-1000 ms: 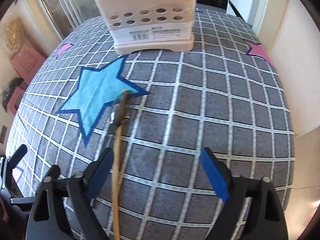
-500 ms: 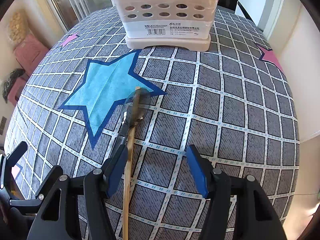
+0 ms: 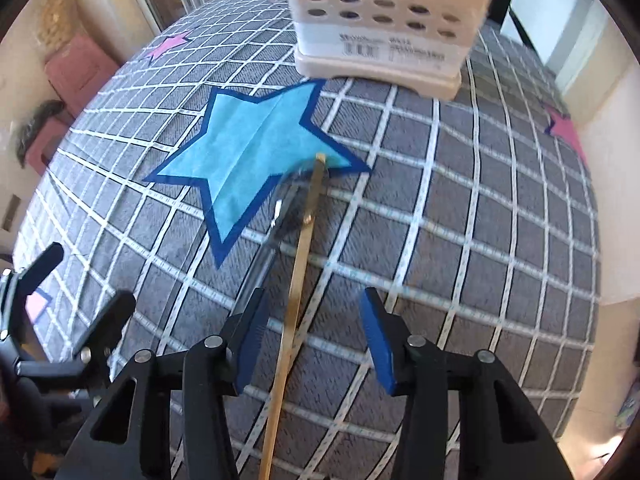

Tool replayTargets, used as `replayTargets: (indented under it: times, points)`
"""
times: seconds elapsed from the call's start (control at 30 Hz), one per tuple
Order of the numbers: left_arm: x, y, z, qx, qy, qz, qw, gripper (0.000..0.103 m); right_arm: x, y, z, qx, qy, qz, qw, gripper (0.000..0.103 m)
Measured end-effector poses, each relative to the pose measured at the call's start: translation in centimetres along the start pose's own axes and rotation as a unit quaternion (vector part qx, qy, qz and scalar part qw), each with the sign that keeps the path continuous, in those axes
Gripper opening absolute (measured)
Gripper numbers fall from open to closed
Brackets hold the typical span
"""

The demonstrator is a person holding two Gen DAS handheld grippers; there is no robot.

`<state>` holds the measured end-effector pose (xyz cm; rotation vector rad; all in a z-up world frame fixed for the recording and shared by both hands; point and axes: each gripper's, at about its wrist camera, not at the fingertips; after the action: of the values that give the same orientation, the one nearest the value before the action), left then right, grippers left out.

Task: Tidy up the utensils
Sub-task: 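Close the right tool on the last wooden chopstick, then close the left tool on the last dark spoon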

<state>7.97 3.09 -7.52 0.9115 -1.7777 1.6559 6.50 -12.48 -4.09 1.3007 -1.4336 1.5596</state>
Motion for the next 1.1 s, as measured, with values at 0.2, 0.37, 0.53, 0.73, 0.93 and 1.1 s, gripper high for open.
replayTargets:
  times: [0.2,0.37,0.53,0.73,0.93,1.1]
  points:
    - [-0.6,-0.1,-0.2,0.009,0.009,-0.011,0.9999,0.103,-0.5,0.3,-0.7,0.019,0.023,-0.013,0.999,0.051]
    - [-0.3,-0.3,-0.4,0.012,0.022,-0.018,0.9995,0.103,-1.5,-1.4,-2.1,0.036,0.038,-0.026,0.998,0.05]
    - [-0.6,-1.2,0.6,0.001,0.063,-0.04,0.9972,0.103,-1.0,-1.9,-0.6,0.026,0.035,-0.038,0.998,0.012]
    - [-1.9,-2.8,4.4,-0.039,0.098,-0.076,0.9915,0.103,0.1,-1.6,3.9,-0.041,-0.036,-0.022,0.998,0.007]
    - [-3.5,-4.2,8.3,-0.086,0.086,-0.111,0.9863,0.103,1.3,-0.4,5.9,-0.047,-0.051,-0.004,0.998,0.006]
    - [-3.6,-5.0,10.3,-0.123,0.082,-0.12,0.9817,0.087,3.2,0.1,6.1,-0.02,-0.034,0.029,0.999,0.006]
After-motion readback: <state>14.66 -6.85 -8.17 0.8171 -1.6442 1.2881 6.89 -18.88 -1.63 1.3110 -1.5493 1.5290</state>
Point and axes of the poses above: each gripper's, at about its wrist camera, not at the fingertips, and x roughly against the way its jaws point, z to its right, y to its underside, and after that the axes turned 6 degrees about -y, right-handed
